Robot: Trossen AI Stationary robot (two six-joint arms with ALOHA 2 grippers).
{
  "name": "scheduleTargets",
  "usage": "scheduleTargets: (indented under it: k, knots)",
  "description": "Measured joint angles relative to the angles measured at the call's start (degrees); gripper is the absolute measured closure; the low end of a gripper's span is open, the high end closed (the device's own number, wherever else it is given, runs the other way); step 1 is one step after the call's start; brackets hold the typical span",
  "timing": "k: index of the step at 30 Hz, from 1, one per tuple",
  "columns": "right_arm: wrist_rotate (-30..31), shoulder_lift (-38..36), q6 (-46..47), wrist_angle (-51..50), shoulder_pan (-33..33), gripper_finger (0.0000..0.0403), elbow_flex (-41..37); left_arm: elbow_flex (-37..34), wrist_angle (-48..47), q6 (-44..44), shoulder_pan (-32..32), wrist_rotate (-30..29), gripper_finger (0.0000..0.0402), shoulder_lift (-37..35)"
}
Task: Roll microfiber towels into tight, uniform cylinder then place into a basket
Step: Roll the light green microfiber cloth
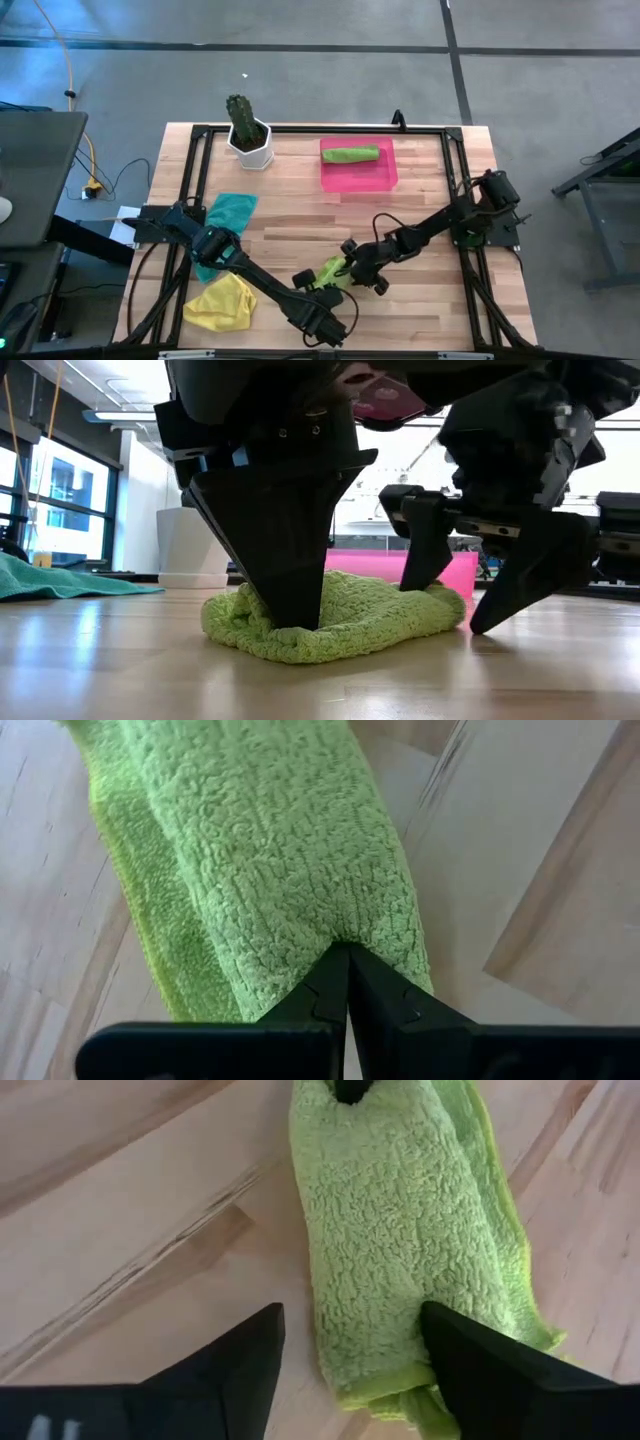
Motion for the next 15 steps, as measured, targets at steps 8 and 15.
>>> scheduleTargets:
  k: [8, 15]
  knots:
    - [-4.6, 1.9, 12.7, -1.0, -3.8, 0.018, 0.4, -0.3, -0.9, 2.5, 0.0, -2.0, 0.0401, -1.3]
    - [-7.2, 2.3, 16.7, -1.2, -5.7, 0.0253, 0.3, -0.2, -3.4, 4.9, -0.7, -4.0, 0.0401, -4.1]
